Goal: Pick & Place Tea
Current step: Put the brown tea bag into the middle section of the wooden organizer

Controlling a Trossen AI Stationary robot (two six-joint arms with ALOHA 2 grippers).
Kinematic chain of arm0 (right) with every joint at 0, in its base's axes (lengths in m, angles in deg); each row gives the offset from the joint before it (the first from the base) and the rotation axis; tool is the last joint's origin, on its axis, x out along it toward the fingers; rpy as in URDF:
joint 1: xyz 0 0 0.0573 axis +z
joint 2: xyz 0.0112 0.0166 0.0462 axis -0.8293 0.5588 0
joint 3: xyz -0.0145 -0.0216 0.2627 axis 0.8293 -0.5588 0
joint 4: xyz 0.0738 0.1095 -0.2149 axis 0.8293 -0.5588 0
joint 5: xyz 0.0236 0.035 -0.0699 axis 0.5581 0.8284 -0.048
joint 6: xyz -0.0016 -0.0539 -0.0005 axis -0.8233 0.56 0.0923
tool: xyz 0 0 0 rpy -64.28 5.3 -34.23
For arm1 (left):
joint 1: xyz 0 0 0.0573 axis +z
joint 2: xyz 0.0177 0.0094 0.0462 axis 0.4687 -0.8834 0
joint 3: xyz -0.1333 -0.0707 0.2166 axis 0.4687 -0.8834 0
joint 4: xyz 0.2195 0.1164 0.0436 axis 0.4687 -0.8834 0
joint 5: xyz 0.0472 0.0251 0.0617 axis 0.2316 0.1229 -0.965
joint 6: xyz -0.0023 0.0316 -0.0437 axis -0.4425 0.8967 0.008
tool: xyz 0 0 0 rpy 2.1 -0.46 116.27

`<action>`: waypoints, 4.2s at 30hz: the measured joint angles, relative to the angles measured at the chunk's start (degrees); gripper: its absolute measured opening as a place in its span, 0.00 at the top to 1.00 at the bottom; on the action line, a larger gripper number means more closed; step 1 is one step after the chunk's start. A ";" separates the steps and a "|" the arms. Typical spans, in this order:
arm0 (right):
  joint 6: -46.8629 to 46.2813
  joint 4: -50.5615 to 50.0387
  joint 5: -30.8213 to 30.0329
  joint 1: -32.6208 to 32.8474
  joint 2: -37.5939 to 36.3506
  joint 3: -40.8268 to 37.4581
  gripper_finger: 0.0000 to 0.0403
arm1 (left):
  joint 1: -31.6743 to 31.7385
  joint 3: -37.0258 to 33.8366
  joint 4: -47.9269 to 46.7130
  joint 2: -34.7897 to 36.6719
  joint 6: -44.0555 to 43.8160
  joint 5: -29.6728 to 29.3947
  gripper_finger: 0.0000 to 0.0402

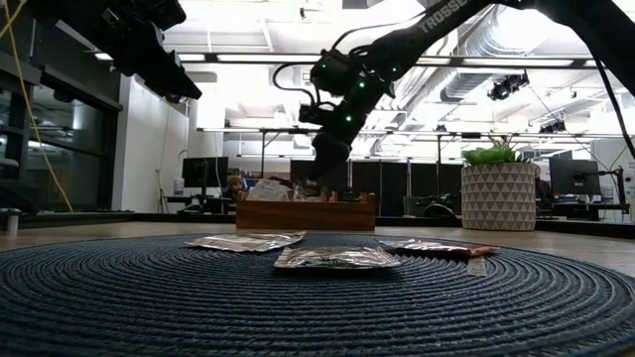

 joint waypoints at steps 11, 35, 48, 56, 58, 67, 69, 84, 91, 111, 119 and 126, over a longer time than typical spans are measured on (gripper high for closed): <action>0.99 1.15 -8.98 1.79 -1.24 1.90 0.63 | 0.00 0.00 -0.01 0.00 -0.04 0.01 0.67; -46.89 -12.22 12.42 23.14 -5.33 -0.31 0.58 | 0.00 -0.02 0.05 0.00 1.60 -0.14 0.67; -78.14 10.10 13.75 31.52 -5.22 -17.59 0.58 | -2.54 -10.33 20.59 -7.40 -12.14 6.76 0.67; -78.57 11.39 10.53 33.07 -5.22 -17.97 0.58 | -12.00 -10.85 33.47 -19.22 -14.41 4.94 0.67; -77.48 11.26 10.03 33.09 -5.22 -17.97 0.58 | -14.39 -10.86 35.20 -22.72 -13.90 3.45 0.67; -77.09 10.54 9.03 33.20 -5.22 -17.97 0.58 | -20.62 -10.87 45.65 -36.29 -12.00 0.14 0.67; -77.07 10.45 8.96 33.18 -5.22 -17.97 0.58 | -21.14 -10.86 48.78 -38.39 -12.03 0.01 0.67; -84.62 10.31 10.07 33.22 -5.22 -17.97 0.58 | -21.00 -7.88 51.29 -49.08 -13.76 -0.03 0.67; -93.71 10.44 12.21 33.76 -5.22 -17.97 0.58 | -21.03 -7.61 51.80 -52.90 -19.06 -1.91 0.67; -99.58 8.83 8.17 34.99 -5.05 -17.92 0.58 | -21.00 -7.85 52.24 -53.90 -19.96 -4.10 0.67; -100.46 9.54 7.26 35.67 -3.83 -17.86 0.58 | -21.00 -7.92 52.56 -53.95 -19.88 -4.14 0.67; -101.06 13.53 7.57 35.69 -1.54 -17.88 0.59 | -21.00 -7.96 53.21 -54.01 -19.67 -4.68 0.67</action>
